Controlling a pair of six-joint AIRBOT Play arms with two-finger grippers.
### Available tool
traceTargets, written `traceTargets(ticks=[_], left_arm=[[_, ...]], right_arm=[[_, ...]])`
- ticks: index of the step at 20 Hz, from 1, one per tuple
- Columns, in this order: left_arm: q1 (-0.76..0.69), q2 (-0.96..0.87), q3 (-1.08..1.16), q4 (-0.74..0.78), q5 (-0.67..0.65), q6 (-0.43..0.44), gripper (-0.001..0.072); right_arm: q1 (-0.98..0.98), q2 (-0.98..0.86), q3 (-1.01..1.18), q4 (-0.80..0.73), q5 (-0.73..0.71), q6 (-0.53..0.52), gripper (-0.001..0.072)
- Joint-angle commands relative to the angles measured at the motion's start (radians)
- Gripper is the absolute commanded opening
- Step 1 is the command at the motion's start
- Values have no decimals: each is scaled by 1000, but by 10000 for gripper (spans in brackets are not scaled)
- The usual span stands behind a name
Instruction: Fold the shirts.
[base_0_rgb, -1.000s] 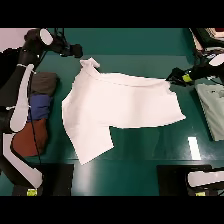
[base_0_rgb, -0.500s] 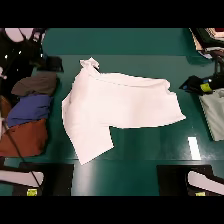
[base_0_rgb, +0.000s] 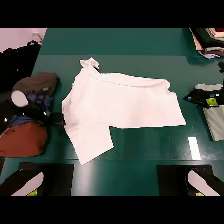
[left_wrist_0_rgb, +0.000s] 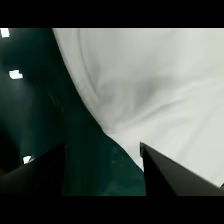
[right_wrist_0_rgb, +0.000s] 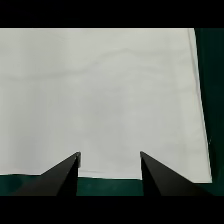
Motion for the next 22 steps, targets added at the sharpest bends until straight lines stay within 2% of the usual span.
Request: traceTargets(ticks=[1, 6, 12, 13, 14, 15, 19, 22], left_arm=[[1, 55, -156, -74, 103, -24, 540], [0, 55, -205, -171, 233, -23, 539], [0, 54, -237, -195, 285, -27, 537], [0, 54, -237, -196, 292, -27, 408], [1, 54, -237, -198, 301, -26, 136], [1, 55, -235, -206, 312, -27, 33], [1, 64, -127, -199, 251, -17, 24], [0, 67, -25, -205, 219, 6, 25]], right_arm=[[-1, 17, -11, 2, 19, -1, 440], [-1, 16, -11, 2, 27, -1, 440], [-1, 17, -11, 2, 32, -1, 441], [-1, 17, -11, 2, 39, -1, 440], [-1, 16, -11, 0, 47, -1, 441], [-2, 17, -11, -5, 58, -1, 441], [-101, 17, -63, -12, 132, -19, 441], [-266, 16, -201, -10, 114, -27, 441]])
